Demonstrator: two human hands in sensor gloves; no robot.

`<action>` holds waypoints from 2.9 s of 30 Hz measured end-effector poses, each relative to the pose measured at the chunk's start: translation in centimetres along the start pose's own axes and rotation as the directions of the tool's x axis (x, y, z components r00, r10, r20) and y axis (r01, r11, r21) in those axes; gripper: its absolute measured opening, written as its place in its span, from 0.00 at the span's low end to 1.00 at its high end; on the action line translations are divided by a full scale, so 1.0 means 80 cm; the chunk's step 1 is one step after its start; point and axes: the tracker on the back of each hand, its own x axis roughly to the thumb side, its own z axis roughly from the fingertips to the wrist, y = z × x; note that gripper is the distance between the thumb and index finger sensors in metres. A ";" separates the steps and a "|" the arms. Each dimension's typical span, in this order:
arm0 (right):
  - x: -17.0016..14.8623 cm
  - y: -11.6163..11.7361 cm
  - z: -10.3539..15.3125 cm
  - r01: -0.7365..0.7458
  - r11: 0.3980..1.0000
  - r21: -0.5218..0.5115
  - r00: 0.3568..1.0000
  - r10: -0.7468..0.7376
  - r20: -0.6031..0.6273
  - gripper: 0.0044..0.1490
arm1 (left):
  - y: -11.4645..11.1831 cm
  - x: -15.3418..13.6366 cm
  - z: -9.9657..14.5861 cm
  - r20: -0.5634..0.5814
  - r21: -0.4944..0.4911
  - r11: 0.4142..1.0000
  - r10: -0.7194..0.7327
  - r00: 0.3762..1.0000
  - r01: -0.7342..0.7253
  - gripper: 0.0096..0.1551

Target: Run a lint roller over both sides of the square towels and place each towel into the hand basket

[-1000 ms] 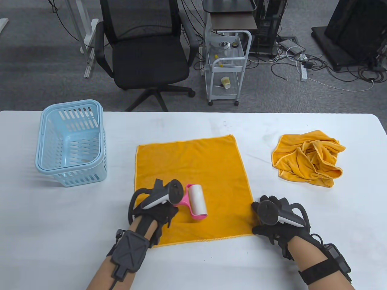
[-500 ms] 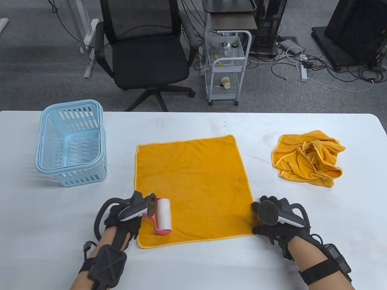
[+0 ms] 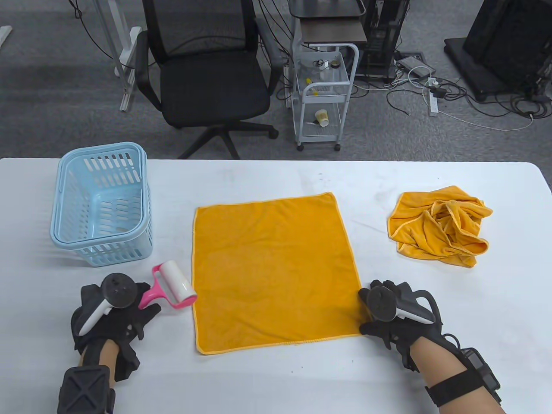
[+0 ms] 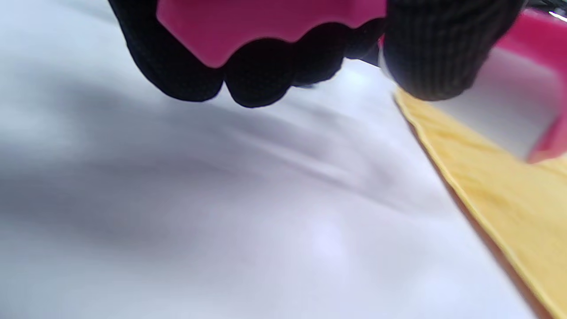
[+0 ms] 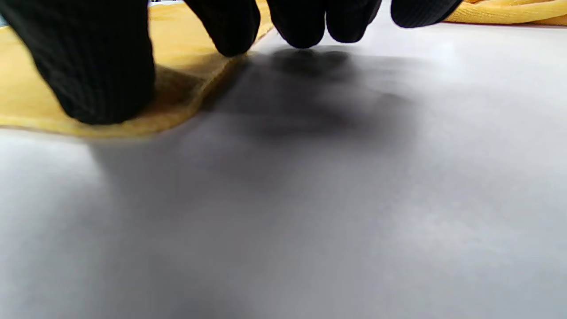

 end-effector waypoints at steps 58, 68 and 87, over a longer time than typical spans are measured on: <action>-0.026 -0.311 0.181 0.522 0.800 -0.297 0.799 -0.336 0.499 0.26 | 0.193 0.200 0.267 0.475 0.590 0.796 -0.478 0.739 0.136 0.18; -0.048 -0.400 0.148 0.605 0.757 -0.248 0.772 -0.479 0.418 0.27 | 0.279 0.234 0.226 0.411 0.582 0.806 -0.409 0.815 0.111 0.19; -0.064 -0.124 -0.168 0.368 0.898 -0.240 0.821 -0.435 -0.371 0.29 | -0.002 0.229 -0.131 -0.003 0.153 0.925 -0.351 0.936 0.348 0.21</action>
